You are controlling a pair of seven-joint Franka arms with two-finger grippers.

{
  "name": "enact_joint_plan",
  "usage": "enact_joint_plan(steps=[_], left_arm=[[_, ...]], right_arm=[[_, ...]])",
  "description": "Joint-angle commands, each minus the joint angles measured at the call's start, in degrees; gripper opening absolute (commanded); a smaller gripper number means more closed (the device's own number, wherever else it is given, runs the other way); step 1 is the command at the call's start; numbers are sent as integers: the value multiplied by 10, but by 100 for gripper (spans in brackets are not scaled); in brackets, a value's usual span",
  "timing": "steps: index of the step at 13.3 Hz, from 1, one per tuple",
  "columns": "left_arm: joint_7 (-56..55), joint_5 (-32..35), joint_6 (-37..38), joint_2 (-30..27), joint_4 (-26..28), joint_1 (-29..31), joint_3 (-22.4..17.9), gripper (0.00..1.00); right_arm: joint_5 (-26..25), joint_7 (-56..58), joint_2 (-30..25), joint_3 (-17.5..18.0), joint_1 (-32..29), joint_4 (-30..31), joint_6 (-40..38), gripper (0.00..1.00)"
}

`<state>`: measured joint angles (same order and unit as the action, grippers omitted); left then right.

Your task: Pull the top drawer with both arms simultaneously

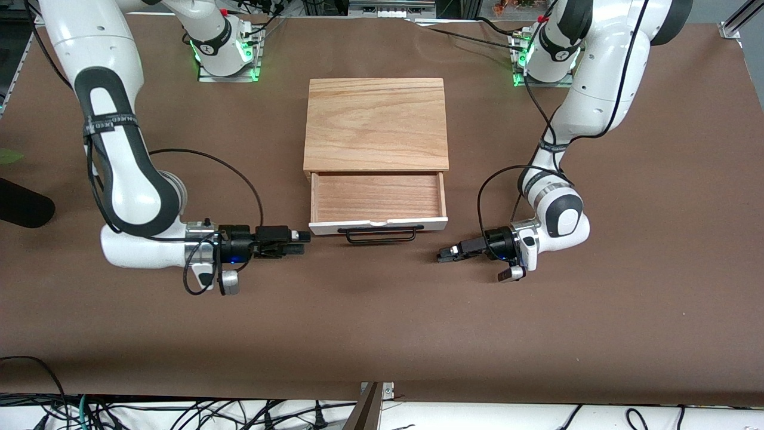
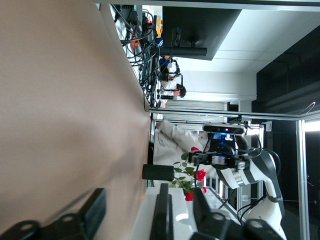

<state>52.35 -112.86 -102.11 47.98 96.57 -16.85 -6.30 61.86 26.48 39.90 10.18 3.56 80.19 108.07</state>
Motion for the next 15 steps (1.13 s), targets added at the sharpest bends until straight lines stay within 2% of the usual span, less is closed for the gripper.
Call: enact_joint_plan(steps=[1, 3, 6, 8, 9, 11, 13, 15], left_arm=[[-47, -5, -35, -73, 56, -6, 2, 100], [-78, 27, -44, -106, 76, -5, 2, 100], [-165, 155, -108, -183, 106, 5, 2, 100], [-200, 239, -116, -225, 122, 19, 2, 100], [-214, 292, -128, -245, 126, 29, 2, 100], [-313, 447, -139, -298, 127, 38, 2, 100], [-435, 603, -139, -356, 127, 46, 8, 100], [-506, 732, -125, -411, 131, 79, 42, 100]], right_arm=[[-143, -48, -59, -8, 0, 26, -6, 100], [-256, -74, -98, -14, 0, 44, -27, 100], [-432, -114, -152, -29, 0, 44, -90, 100], [-542, -135, -191, -29, 0, 45, -127, 100], [-559, -134, -212, -35, -4, 50, -138, 100], [-608, -130, -261, -44, -11, 71, -140, 100], [-622, -132, -306, -63, -24, 87, -150, 100], [-623, -134, -357, -69, -51, 123, -151, 100]])
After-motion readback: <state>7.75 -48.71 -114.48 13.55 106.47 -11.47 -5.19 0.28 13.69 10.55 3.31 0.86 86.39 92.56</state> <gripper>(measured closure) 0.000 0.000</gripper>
